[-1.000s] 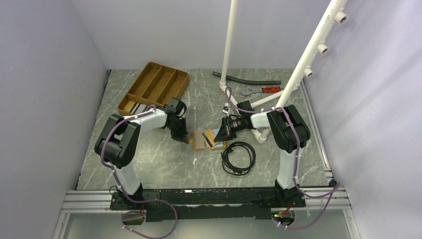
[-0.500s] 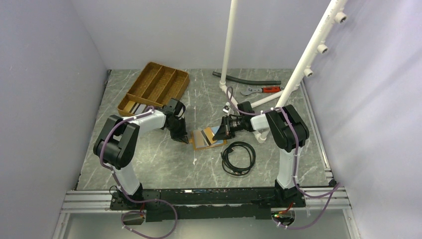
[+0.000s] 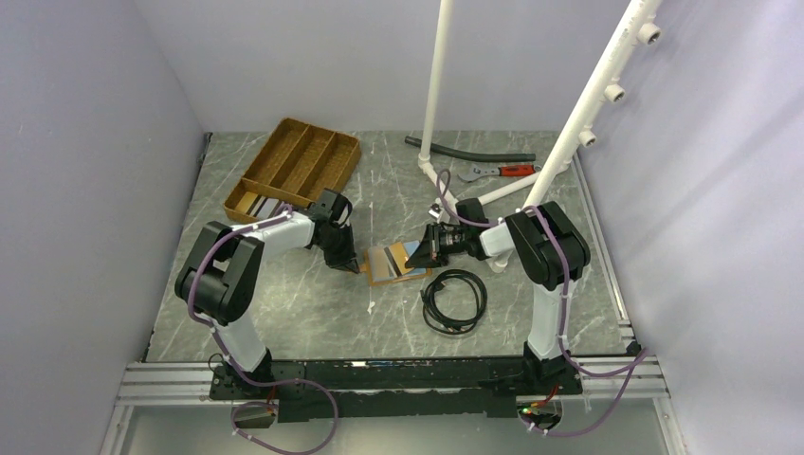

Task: Put the credit cards into the card holder
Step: Insert the credit card into the card holder.

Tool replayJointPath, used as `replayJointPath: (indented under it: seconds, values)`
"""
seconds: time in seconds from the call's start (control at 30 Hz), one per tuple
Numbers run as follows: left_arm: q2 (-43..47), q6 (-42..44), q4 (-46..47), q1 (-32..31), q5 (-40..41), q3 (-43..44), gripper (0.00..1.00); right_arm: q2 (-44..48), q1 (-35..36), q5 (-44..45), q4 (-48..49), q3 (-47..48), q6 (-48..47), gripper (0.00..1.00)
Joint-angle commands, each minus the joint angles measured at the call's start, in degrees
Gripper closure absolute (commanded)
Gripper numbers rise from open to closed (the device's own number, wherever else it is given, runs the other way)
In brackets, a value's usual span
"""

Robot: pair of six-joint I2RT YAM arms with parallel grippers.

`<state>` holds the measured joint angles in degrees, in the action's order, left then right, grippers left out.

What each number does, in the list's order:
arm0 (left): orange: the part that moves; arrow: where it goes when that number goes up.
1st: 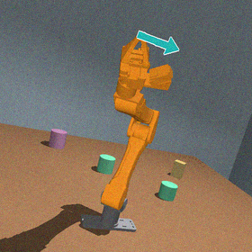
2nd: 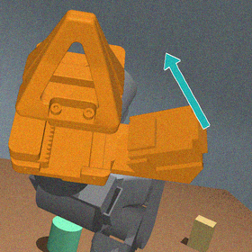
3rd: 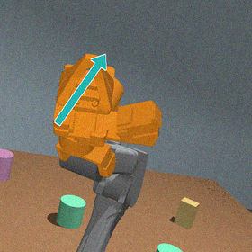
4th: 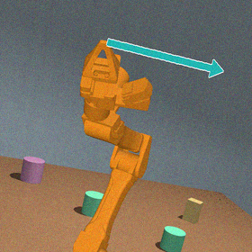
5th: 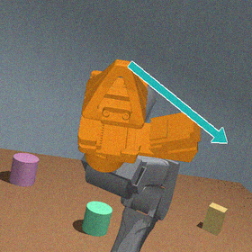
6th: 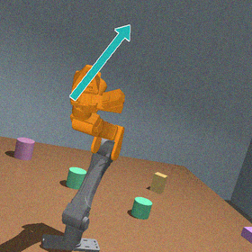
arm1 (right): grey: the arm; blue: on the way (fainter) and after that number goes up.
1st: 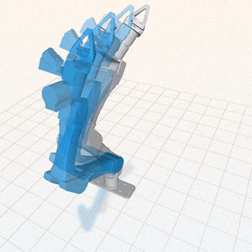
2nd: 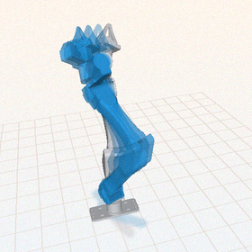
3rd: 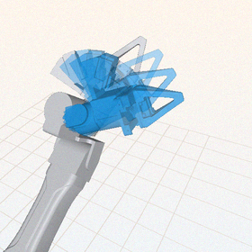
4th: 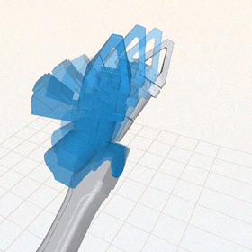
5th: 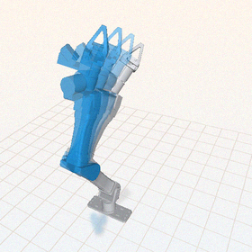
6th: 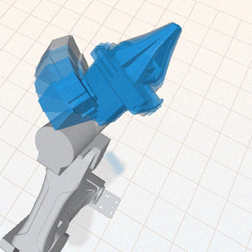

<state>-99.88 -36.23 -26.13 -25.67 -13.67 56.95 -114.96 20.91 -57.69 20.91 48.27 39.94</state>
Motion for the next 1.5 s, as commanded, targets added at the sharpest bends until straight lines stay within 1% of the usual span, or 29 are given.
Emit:
replayJointPath:
  seconds: [0.0,0.37,0.53,0.7,0.93,1.07,1.47]
  values:
    - [-2.4,1.2,-1.7,0.1,6.5,-3.1,0.92,1.9,-0.4,4.6,3.5,-1.0,0.0,1.0]
    - [-2.3,0.7,-0.9,0.1,5.6,-3.9,0.93,1.7,-1.0,5.8,4.4,-2.3,2.6,1.0]
    - [-2.5,0.6,-0.6,0.1,5.3,-4.2,0.93,1.7,-1.1,6.4,7.8,-3.8,6.8,1.0]
    - [-2.3,0.2,0.1,0.1,4.8,-4.6,0.93,2.5,-1.1,8.9,10.0,-5.7,9.4,1.0]
    - [-2.1,-0.3,1.0,0.1,4.2,-5.6,0.93,1.8,-1.0,9.5,13.8,-6.9,12.8,1.0]
    - [-2.2,-0.8,1.7,0.0,3.2,-5.9,0.94,2.0,-0.2,10.6,13.7,-7.1,13.1,1.0]
    - [-3.4,-2.5,3.7,-2.2,1.5,-5.8,0.95,3.2,3.6,15.7,18.5,-9.1,18.3,1.0]
